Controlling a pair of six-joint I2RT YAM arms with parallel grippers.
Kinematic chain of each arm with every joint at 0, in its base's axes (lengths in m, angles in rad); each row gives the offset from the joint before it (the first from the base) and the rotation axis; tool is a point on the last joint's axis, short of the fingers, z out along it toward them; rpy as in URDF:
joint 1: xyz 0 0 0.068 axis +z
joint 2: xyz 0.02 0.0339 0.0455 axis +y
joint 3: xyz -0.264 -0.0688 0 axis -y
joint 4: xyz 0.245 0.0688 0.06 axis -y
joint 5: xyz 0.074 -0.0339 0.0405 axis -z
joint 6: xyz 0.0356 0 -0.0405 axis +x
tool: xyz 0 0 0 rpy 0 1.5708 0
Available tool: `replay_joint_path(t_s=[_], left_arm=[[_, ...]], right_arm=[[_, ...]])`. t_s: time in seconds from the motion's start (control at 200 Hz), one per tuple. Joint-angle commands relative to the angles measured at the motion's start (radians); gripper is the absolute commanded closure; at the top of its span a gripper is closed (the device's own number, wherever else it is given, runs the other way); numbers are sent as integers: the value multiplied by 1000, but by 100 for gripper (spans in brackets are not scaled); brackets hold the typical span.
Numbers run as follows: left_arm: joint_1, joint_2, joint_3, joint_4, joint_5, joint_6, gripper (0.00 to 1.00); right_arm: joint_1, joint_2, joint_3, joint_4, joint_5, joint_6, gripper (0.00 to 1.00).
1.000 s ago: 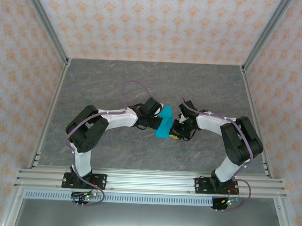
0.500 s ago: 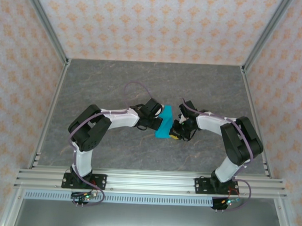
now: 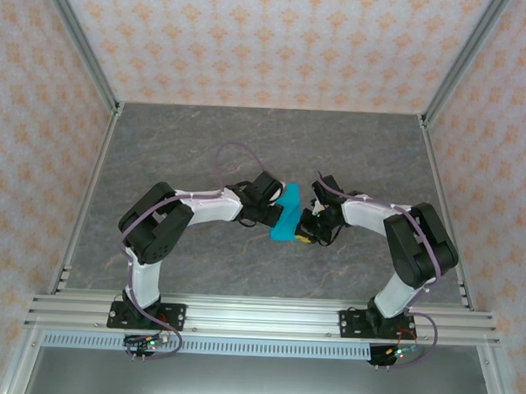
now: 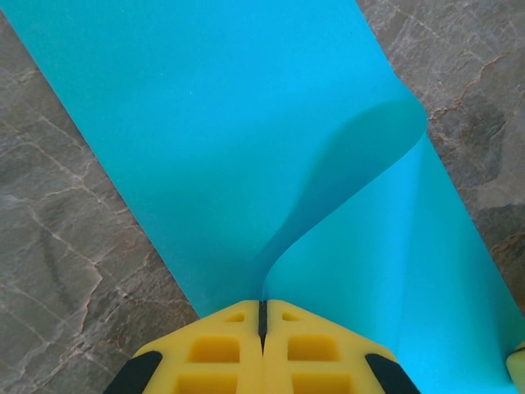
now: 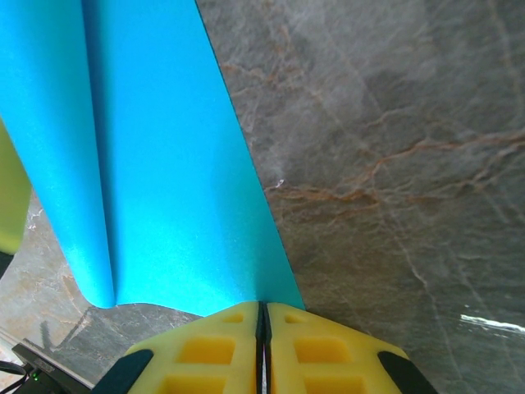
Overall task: Fold a paper plane with a square sheet of paper (fold left side to right side)
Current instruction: Fold the triangle a second time at the center of the table.
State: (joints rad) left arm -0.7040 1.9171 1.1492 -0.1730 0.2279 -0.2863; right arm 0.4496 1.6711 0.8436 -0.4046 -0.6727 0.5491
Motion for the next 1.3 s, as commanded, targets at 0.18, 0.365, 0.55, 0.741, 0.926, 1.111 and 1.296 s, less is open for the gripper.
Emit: replay_joint_path(t_s=[0.18, 0.365, 0.55, 0.741, 0.926, 1.111, 1.296], left_arm=[[11, -71, -11, 23, -2, 21, 100], [11, -51, -14, 25, 3, 20, 100], [11, -28, -14, 32, 17, 18, 100], [11, -13, -19, 34, 18, 18, 100], [11, -14, -23, 33, 12, 22, 100], [11, -14, -32, 33, -2, 25, 100], [11, -14, -42, 35, -10, 26, 100]], right_arm=[[11, 34, -1, -54, 56, -12, 88], [11, 34, 1, -59, 58, -13, 88], [12, 34, 2, -60, 56, -12, 88], [11, 34, 2, -63, 58, -14, 87], [12, 35, 5, -65, 57, -14, 87], [12, 36, 9, -68, 57, -16, 87], [12, 37, 9, -70, 58, -17, 88]])
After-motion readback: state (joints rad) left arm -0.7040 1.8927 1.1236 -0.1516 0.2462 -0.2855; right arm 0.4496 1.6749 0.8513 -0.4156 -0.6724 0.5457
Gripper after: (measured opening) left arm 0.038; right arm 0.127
